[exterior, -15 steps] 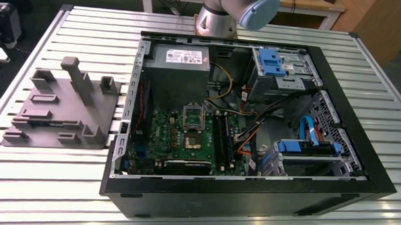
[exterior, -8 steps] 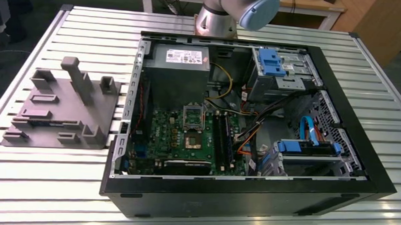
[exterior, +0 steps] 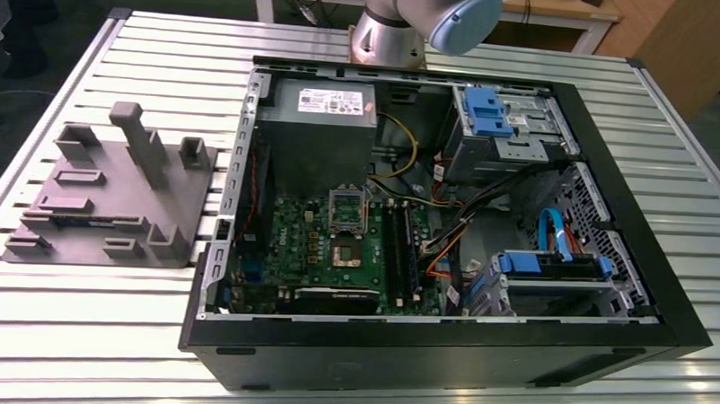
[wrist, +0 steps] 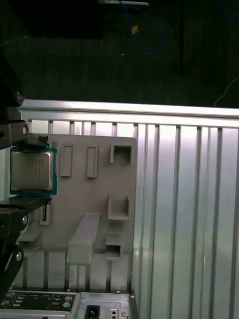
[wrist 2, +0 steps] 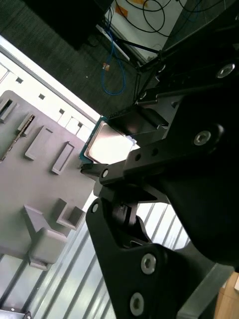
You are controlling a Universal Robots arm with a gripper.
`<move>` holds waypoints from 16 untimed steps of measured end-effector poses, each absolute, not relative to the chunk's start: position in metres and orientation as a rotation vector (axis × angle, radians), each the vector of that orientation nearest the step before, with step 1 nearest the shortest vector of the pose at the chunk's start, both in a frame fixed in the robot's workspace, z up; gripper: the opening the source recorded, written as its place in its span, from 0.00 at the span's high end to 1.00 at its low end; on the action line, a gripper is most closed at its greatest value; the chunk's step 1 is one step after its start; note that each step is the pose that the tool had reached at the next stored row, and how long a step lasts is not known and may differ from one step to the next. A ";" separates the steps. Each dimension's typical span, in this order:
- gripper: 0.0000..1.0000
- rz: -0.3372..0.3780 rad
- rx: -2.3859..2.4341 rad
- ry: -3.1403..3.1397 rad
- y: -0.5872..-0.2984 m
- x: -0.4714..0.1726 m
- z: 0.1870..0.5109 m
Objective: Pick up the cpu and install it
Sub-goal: 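Pick up the cpu and move it towards the insertion slot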
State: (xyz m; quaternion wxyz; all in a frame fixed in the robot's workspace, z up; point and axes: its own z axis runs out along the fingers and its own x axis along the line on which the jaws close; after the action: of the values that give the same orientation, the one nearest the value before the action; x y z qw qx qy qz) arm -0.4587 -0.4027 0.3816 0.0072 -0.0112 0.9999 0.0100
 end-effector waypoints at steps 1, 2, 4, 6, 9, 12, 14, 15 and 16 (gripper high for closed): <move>0.53 0.032 -0.035 3.127 -0.403 -0.458 0.382; 0.53 0.032 -0.035 3.127 -0.403 -0.458 0.382; 0.53 0.032 -0.035 3.127 -0.403 -0.458 0.382; 0.53 0.032 -0.035 3.127 -0.403 -0.457 0.382; 0.53 0.032 -0.035 3.127 -0.403 -0.455 0.382; 0.53 0.032 -0.035 3.127 -0.403 -0.453 0.382; 0.53 0.032 -0.035 3.127 -0.403 -0.452 0.382; 0.53 0.032 -0.035 3.127 -0.403 -0.452 0.382; 0.53 0.032 -0.035 3.127 -0.403 -0.451 0.382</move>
State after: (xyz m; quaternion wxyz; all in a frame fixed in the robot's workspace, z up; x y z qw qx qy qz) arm -0.4515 -0.4027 0.3815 0.0072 -0.0112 0.9999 0.0102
